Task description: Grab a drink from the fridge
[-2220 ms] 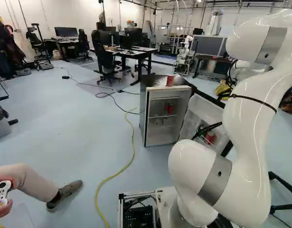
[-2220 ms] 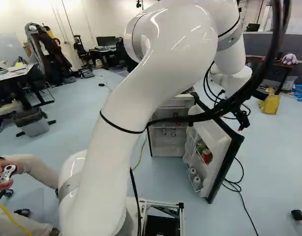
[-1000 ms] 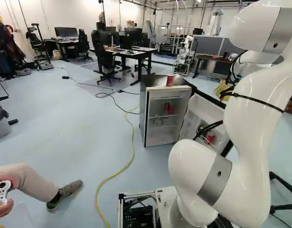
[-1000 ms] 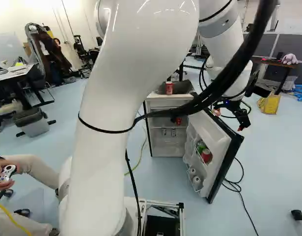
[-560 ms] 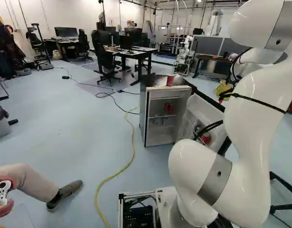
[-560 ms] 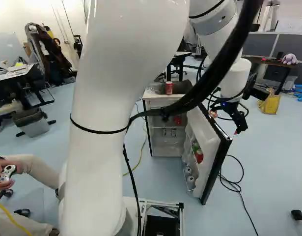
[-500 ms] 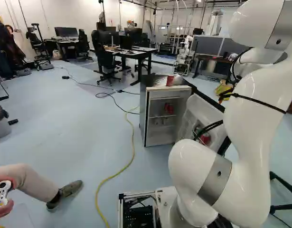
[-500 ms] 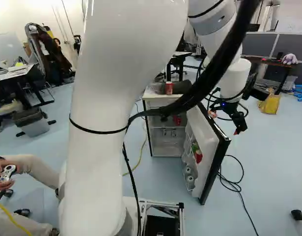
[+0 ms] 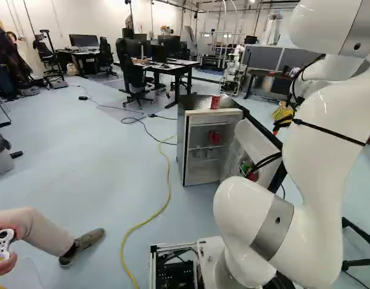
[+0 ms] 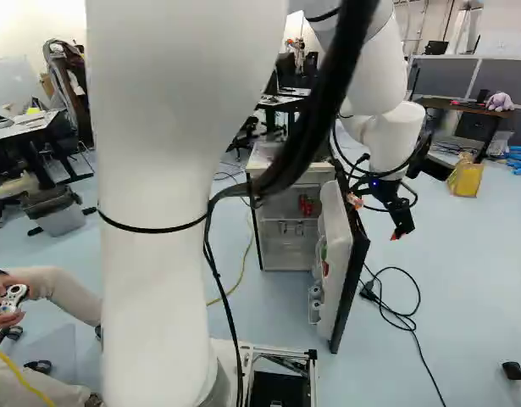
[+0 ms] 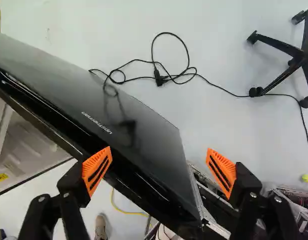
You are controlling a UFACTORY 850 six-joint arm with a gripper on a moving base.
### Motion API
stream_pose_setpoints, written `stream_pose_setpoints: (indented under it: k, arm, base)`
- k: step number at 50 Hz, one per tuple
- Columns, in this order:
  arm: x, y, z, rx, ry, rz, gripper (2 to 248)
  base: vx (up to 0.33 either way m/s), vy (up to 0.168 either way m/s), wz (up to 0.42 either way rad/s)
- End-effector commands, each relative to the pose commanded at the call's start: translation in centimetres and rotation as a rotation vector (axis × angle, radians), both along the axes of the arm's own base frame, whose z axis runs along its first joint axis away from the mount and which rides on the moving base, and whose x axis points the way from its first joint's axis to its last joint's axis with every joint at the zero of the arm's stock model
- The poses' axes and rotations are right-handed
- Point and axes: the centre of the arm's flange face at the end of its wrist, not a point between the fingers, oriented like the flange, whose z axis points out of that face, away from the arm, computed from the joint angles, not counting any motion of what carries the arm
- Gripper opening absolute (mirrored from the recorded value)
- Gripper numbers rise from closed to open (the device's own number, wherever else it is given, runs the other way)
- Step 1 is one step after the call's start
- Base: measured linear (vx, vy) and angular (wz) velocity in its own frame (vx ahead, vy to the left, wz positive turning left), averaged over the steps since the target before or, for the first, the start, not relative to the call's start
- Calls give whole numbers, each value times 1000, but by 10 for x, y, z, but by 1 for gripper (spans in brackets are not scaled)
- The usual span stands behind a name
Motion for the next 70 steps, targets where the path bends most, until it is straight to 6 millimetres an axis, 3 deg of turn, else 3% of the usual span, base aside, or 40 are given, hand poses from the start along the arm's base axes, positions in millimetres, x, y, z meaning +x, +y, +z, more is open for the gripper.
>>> stream_pose_setpoints:
  k: [23,53,70]
  arm:
    - [-14,39,-1,53,38,32,247]
    - [-15,92,-1,67,54,103,247]
    - [-15,97,-1,64,58,116,247]
  base:
    - [0,0,0]
    - [0,0,0]
    - [0,0,0]
